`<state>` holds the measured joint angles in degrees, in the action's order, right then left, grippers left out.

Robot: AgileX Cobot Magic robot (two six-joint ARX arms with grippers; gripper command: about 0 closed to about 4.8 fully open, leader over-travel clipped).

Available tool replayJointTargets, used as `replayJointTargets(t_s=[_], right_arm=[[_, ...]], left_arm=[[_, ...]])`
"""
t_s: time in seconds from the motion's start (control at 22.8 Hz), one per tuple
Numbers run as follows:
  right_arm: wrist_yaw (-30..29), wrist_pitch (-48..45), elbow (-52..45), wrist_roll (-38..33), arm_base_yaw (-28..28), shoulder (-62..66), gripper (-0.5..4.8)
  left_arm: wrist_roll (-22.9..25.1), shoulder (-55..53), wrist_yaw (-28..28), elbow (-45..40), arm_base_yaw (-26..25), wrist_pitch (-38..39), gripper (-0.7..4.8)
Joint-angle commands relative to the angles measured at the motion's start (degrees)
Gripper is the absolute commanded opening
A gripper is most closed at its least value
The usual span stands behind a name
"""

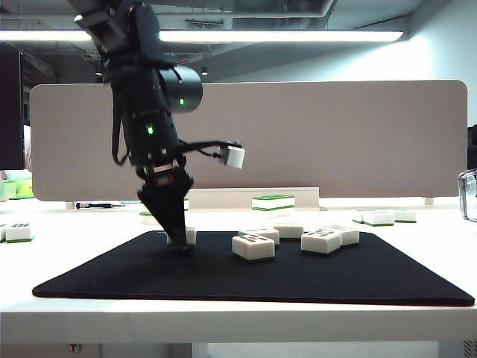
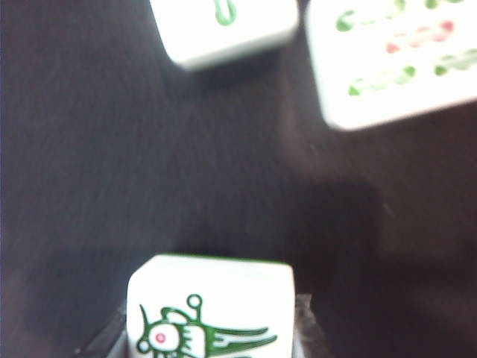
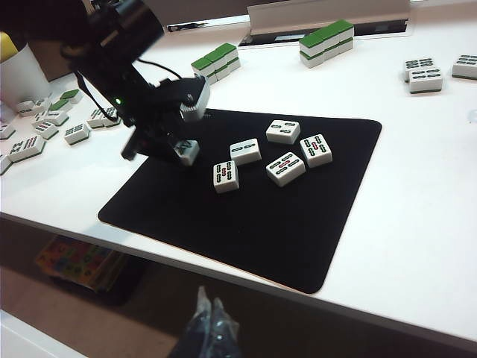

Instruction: Align six mahjong tiles in a row on the table.

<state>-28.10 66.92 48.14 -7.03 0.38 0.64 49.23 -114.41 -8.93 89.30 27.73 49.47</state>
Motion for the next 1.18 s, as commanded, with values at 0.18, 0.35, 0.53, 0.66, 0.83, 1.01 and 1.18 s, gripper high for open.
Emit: replayJointTargets(t_s=[0.18, 0.35, 0.53, 0.66, 0.83, 1.01, 1.18], right_arm=[[0.0, -0.74, 0.2, 0.02, 0.07, -0.66, -0.01], [-0.09, -0.72, 0.2, 0.02, 0.09, -0.66, -0.01], [-0.09, -0.72, 0.2, 0.02, 0.07, -0.66, -0.01], [-0.07, -0.74, 0.2, 0.02, 0.07, -0.66, -0.01], [-0.07, -0.74, 0.2, 0.02, 0.07, -0.66, -0.01], [-0.07, -0.74, 0.2, 0.02, 0.09, -0.66, -0.01], [-0.07, -0.74, 0.2, 0.02, 0.07, -0.66, -0.01]], left_arm=[[0.57, 0.15, 0.61, 2.56, -0.98, 7.08, 1.3], [5.01, 0.13, 3.67, 2.56, -2.23, 8.7, 1.88], [10.67, 0.13, 5.68, 2.54, -2.47, 8.55, 1.88], [10.99, 0.13, 3.02, 2.43, -2.91, 8.28, 1.88], [11.02, 0.13, -1.36, -0.59, -4.87, 7.89, 1.87], [11.72, -0.04, -1.14, -2.45, -4.94, 5.01, 1.87], [11.39, -0.04, 0.81, -2.45, -4.94, 5.25, 3.77]])
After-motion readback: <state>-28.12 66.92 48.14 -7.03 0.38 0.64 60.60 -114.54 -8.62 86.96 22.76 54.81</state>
